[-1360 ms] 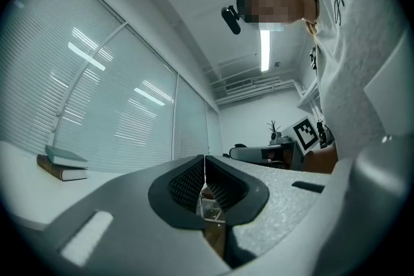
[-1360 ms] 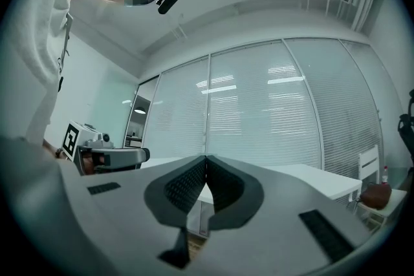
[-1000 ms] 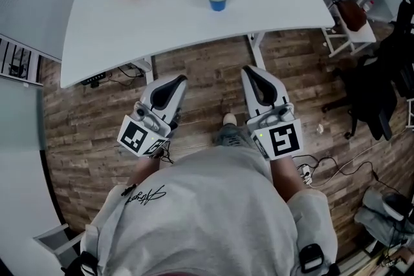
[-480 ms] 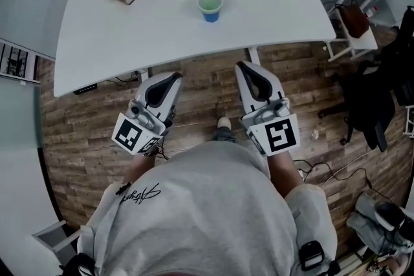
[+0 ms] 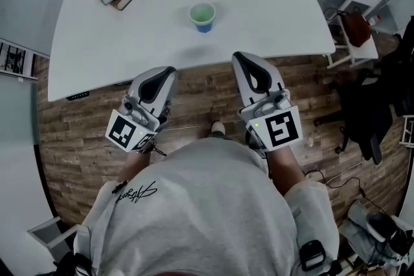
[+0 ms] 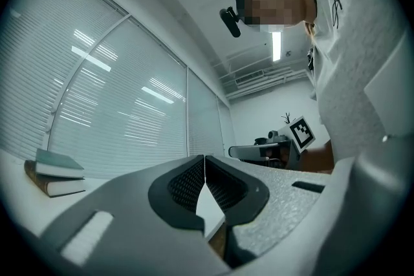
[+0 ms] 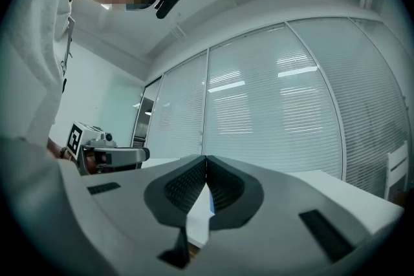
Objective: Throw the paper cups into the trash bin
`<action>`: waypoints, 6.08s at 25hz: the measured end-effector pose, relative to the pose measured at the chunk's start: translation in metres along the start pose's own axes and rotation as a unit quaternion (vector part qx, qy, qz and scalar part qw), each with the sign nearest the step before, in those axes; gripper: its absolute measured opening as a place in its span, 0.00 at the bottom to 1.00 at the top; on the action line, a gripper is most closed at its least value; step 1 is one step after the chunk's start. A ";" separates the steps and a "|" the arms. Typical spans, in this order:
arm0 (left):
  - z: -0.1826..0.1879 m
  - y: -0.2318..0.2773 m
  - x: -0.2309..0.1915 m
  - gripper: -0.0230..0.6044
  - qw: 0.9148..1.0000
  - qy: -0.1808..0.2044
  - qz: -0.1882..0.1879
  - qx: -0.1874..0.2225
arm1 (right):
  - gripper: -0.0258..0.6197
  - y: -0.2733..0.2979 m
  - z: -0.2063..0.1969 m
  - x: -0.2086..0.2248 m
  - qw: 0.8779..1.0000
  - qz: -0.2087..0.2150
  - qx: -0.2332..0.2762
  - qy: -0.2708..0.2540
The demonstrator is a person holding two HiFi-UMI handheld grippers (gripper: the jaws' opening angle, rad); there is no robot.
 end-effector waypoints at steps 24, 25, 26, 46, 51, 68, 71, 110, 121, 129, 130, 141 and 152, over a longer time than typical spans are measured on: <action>-0.018 0.023 -0.031 0.05 1.000 -0.014 0.012 -0.008 | 0.06 0.034 -0.026 0.027 1.000 0.014 -0.011 0.021; -0.020 0.025 -0.034 0.05 1.000 -0.014 0.010 -0.010 | 0.06 0.036 -0.027 0.027 1.000 0.016 -0.013 0.021; -0.020 0.027 -0.036 0.05 1.000 -0.014 0.008 -0.012 | 0.06 0.037 -0.028 0.028 0.999 0.018 -0.018 0.023; -0.025 0.022 -0.056 0.05 0.999 -0.027 0.027 -0.012 | 0.29 0.070 -0.060 0.033 0.995 0.036 -0.079 0.055; -0.026 0.014 -0.062 0.05 0.999 -0.026 0.038 -0.016 | 0.38 0.078 -0.067 0.036 0.993 0.033 -0.093 0.067; -0.024 -0.004 -0.076 0.05 0.998 -0.025 0.062 -0.018 | 0.46 0.106 -0.087 0.037 0.987 0.028 -0.137 0.082; -0.025 -0.007 -0.078 0.05 0.997 -0.027 0.063 -0.020 | 0.46 0.112 -0.090 0.038 0.986 0.022 -0.144 0.085; -0.023 -0.041 -0.128 0.05 0.993 -0.034 0.107 -0.020 | 0.49 0.160 -0.121 0.049 0.964 -0.041 -0.234 0.116; -0.022 -0.048 -0.137 0.05 0.992 -0.047 0.115 -0.015 | 0.49 0.169 -0.124 0.051 0.960 -0.059 -0.251 0.110; -0.021 -0.046 -0.137 0.05 0.993 -0.045 0.112 -0.011 | 0.48 0.167 -0.123 0.052 0.963 -0.055 -0.243 0.106; -0.021 -0.046 -0.135 0.05 0.993 -0.045 0.112 -0.012 | 0.48 0.165 -0.123 0.052 0.963 -0.054 -0.240 0.105; -0.016 -0.040 -0.116 0.05 0.994 -0.038 0.102 -0.010 | 0.48 0.148 -0.110 0.046 0.972 -0.045 -0.217 0.082; -0.013 -0.018 -0.091 0.05 0.997 -0.031 0.075 -0.004 | 0.48 0.123 -0.090 0.049 0.980 -0.038 -0.176 0.086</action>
Point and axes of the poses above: the fingertips, and each gripper's own axes: y forward along the fingers, x to its right, z out of its top, the point moved 7 cm from there along -y, backward along the fingers, and after that the axes turned 8 degrees about z, right-handed, at the moved point
